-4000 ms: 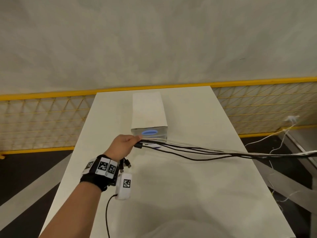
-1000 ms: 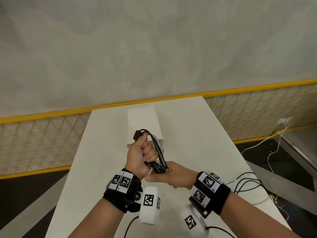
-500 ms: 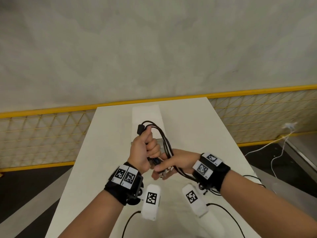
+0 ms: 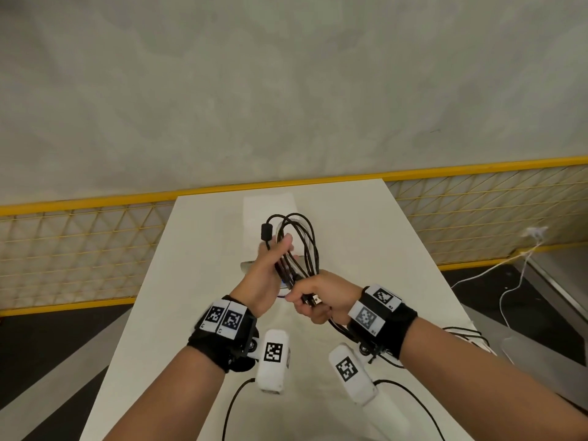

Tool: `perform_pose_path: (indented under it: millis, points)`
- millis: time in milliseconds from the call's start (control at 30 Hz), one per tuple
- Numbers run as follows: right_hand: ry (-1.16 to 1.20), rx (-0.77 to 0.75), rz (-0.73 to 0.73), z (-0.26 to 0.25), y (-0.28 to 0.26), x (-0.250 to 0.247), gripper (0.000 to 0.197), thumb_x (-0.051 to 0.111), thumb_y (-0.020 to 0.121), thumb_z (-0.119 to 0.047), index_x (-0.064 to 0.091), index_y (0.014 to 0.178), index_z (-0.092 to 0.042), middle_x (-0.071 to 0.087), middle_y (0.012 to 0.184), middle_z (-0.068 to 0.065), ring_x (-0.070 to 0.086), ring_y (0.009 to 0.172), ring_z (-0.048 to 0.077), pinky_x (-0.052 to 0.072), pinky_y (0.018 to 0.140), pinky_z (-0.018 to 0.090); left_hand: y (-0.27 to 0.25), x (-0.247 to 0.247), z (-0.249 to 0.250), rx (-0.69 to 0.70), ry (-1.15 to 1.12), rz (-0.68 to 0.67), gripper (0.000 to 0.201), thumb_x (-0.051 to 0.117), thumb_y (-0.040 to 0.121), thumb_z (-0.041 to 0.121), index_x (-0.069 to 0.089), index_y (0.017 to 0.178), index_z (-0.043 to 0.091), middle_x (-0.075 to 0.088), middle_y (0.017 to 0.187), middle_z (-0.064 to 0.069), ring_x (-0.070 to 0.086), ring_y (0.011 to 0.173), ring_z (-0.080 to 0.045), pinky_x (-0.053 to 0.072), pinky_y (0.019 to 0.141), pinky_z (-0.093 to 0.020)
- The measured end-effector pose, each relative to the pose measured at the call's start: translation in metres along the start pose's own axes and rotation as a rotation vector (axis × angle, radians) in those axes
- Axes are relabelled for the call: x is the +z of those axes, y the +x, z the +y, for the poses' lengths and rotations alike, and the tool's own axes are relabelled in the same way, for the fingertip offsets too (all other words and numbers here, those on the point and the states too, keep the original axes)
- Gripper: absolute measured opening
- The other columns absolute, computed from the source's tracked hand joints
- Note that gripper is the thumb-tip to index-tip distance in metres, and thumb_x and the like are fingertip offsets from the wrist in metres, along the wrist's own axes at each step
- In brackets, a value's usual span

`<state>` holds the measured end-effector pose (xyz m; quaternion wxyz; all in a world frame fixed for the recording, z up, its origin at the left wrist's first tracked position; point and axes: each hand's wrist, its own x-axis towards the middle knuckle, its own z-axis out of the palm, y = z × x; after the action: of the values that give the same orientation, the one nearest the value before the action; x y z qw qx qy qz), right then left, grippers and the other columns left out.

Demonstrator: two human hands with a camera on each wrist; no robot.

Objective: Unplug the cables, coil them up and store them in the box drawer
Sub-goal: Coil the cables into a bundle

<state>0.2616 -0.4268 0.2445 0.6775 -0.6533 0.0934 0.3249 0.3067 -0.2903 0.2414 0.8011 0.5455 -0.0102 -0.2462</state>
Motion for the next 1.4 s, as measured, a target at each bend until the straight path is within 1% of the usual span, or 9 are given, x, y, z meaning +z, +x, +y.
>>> perform_pose_path:
  millis: [133,333,433,533,667,900,1100,1267,1400]
  points:
    - [-0.058,0.081,-0.024,0.006,0.004,0.010,0.022,0.060,0.074,-0.013,0.048,0.056,-0.011,0.045,0.052,0.005,0.021,0.033,0.010,0.014,0.041,0.019,0.002,0.004,-0.005,-0.265,0.063,-0.285,0.045,0.067,0.079,0.034,0.062,0.116,0.010,0.065,0.121,-0.014,0.058,0.118,-0.027,0.045,0.101,-0.041]
    - [-0.115,-0.054,-0.005,0.016,0.008,0.007,0.018,0.070,0.073,-0.022,0.058,0.073,-0.009,0.055,0.064,0.009,0.037,0.043,0.014,0.027,0.043,0.022,0.008,0.015,-0.010,-0.146,0.252,-0.195,0.041,0.059,0.089,0.038,0.058,0.061,0.008,0.061,0.063,-0.008,0.060,0.108,-0.045,0.046,0.100,-0.047]
    - [-0.602,-0.038,-0.108,0.010,0.002,-0.019,0.054,0.068,0.073,-0.063,0.062,0.104,-0.018,0.064,0.100,0.006,0.061,0.085,0.019,0.052,0.078,0.029,0.005,0.015,-0.009,-0.083,0.256,-0.146,0.048,0.046,0.097,0.037,0.040,0.059,0.009,0.044,0.046,-0.001,0.068,0.090,-0.041,0.052,0.090,-0.038]
    - [-0.870,0.030,0.016,-0.017,-0.016,-0.056,0.078,0.048,0.074,-0.076,0.047,0.134,-0.024,0.055,0.133,0.001,0.055,0.116,0.020,0.048,0.097,0.036,0.002,0.011,-0.004,-0.059,0.294,-0.091,0.050,0.037,0.101,0.031,0.034,0.055,0.010,0.046,0.035,0.001,0.064,0.047,-0.018,0.051,0.058,-0.026]
    - [-0.440,-0.244,0.314,-0.065,-0.029,-0.064,0.072,0.050,0.077,-0.070,0.041,0.131,-0.023,0.065,0.113,0.005,0.060,0.109,0.017,0.048,0.096,0.037,-0.002,0.014,-0.013,-0.069,0.407,-0.144,0.056,0.042,0.099,0.033,0.035,0.047,0.013,0.038,0.047,-0.013,0.056,0.038,-0.020,0.045,0.048,-0.024]
    - [-0.217,-0.280,-0.071,-0.074,-0.005,-0.033,0.022,0.049,0.097,-0.014,0.061,0.112,-0.003,0.068,0.096,0.014,0.069,0.087,0.022,0.058,0.079,0.030,-0.003,0.028,-0.017,-0.130,0.263,-0.338,0.030,0.051,0.094,0.034,0.045,0.073,0.013,0.028,0.046,0.002,0.048,0.036,-0.021,0.044,0.049,-0.029]
    - [-0.703,-0.363,0.088,-0.075,-0.005,-0.036,0.041,0.071,0.083,-0.030,0.058,0.114,-0.006,0.067,0.101,0.008,0.064,0.093,0.022,0.052,0.090,0.040,-0.007,0.019,-0.016,-0.135,0.140,-0.287,0.029,0.054,0.092,0.033,0.049,0.075,0.011,0.030,0.046,0.002,0.049,0.035,-0.020,0.044,0.048,-0.028]
    - [-0.287,-0.341,-0.109,-0.085,-0.019,-0.044,0.035,0.061,0.086,0.003,0.058,0.118,-0.008,0.060,0.071,0.009,0.063,0.064,0.016,0.053,0.063,0.025,-0.006,0.017,-0.015,-0.159,0.205,-0.340,0.022,0.061,0.086,0.027,0.059,0.076,0.008,0.047,0.049,-0.003,0.060,0.047,-0.024,0.052,0.062,-0.035]
    - [-0.041,-0.284,-0.185,-0.091,-0.022,-0.041,0.029,0.050,0.095,-0.010,0.054,0.124,-0.012,0.045,0.057,0.003,0.042,0.046,0.013,0.046,0.054,0.026,-0.007,0.014,-0.015,-0.135,0.264,-0.374,0.019,0.064,0.085,0.017,0.060,0.075,0.002,0.061,0.059,-0.008,0.070,0.072,-0.031,0.053,0.070,-0.031]
